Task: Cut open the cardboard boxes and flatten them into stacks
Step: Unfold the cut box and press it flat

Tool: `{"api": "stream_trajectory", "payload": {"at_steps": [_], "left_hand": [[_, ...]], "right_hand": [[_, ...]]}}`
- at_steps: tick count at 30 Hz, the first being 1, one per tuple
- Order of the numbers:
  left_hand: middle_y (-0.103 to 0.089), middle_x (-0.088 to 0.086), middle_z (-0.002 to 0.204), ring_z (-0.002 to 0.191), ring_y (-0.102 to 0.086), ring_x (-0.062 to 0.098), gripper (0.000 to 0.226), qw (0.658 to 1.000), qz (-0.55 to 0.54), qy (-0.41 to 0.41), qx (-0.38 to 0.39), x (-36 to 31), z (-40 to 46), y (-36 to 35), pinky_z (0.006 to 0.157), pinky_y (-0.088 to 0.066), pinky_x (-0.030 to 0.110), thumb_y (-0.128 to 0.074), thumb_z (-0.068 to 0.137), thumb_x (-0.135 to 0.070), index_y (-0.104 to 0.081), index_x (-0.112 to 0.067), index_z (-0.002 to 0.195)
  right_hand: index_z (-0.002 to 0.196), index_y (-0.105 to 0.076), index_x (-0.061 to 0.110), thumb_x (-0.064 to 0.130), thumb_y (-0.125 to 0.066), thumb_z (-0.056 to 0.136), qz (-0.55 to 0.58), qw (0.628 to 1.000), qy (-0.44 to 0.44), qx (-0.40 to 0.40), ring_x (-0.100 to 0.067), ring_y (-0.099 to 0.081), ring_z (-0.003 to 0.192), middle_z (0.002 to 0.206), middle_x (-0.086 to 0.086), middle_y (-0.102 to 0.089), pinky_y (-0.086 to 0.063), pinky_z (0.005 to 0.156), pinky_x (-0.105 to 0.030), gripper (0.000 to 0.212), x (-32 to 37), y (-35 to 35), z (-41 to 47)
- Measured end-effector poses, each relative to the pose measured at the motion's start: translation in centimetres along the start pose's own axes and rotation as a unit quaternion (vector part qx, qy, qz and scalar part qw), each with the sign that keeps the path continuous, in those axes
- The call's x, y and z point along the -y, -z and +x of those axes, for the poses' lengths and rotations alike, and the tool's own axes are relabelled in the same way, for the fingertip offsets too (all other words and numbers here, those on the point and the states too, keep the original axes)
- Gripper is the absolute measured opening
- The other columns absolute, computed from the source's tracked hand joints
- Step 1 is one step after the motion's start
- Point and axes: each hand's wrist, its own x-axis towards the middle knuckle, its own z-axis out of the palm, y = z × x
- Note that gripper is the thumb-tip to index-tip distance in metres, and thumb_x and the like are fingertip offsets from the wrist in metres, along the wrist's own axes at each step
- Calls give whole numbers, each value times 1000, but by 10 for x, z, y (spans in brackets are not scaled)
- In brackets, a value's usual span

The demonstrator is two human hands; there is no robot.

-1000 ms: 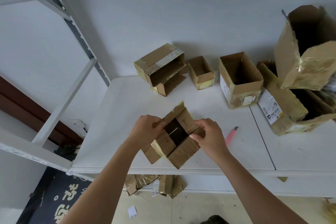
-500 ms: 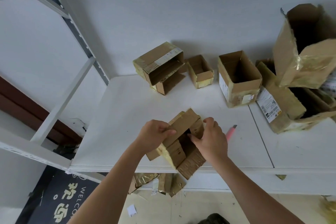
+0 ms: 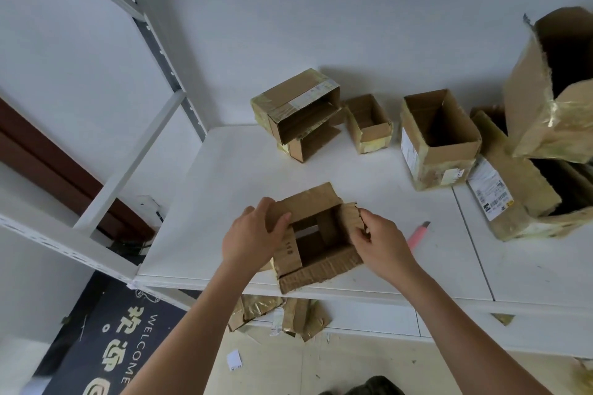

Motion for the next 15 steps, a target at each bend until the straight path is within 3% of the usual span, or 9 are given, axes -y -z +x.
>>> {"api": "stream_trajectory", "payload": {"at_steps": [3, 6, 8, 10, 12, 15], "left_hand": [[-60, -5, 105, 91, -63, 23, 66, 998, 34, 20, 58, 4, -4, -2, 76, -56, 39, -50, 82, -75, -24, -41, 133], [-61, 0, 109, 90, -64, 25, 74, 997, 6, 38, 67, 3, -6, -5, 78, -57, 42, -61, 83, -61, -15, -41, 138], [-60, -1, 105, 81, -63, 21, 72, 996, -39, 31, 78, 1, -6, -3, 73, -56, 37, -63, 88, -47, -14, -39, 140], [-56, -5, 101, 76, -62, 19, 66, 984, -137, 11, 113, 0, -6, 8, 69, -54, 34, -62, 92, -30, -18, -38, 140], [-52, 0, 114, 89, -61, 24, 60, 953, -261, 3, 156, 6, -5, 22, 81, -57, 40, -57, 92, -11, -28, -40, 136], [-56, 8, 125, 110, -60, 30, 49, 891, -411, 71, 182, 26, -5, 33, 99, -50, 48, -51, 71, -13, -59, -29, 117]], "right_hand": [[87, -42, 18, 13, -51, 98, 3, 1000, 9, -10, -3, -40, 54, 64, 13, -39, -34, 49, -12, 16, 4, 1, -2], [84, -45, 22, 13, -52, 99, 1, 1000, 19, -2, -1, -39, 55, 65, 15, -36, -37, 52, -8, 18, 7, 2, -3], [104, -57, 15, 15, -51, 100, -1, 1000, 21, 12, 0, -40, 58, 69, 18, -36, -37, 52, -8, 7, 7, 3, -3], [121, -56, 12, 15, -51, 100, 6, 1000, 23, 15, 0, -44, 64, 75, 20, -38, -35, 55, -9, 22, 5, 4, -1], [120, -56, 16, 10, -52, 99, 40, 999, 30, -5, 0, -48, 72, 82, 16, -43, -39, 62, -12, 22, 6, 9, 0], [127, -60, 13, -2, -51, 96, 86, 996, 38, -5, 0, -53, 94, 103, 10, -54, -40, 77, -1, 35, 2, 17, 3]]}}
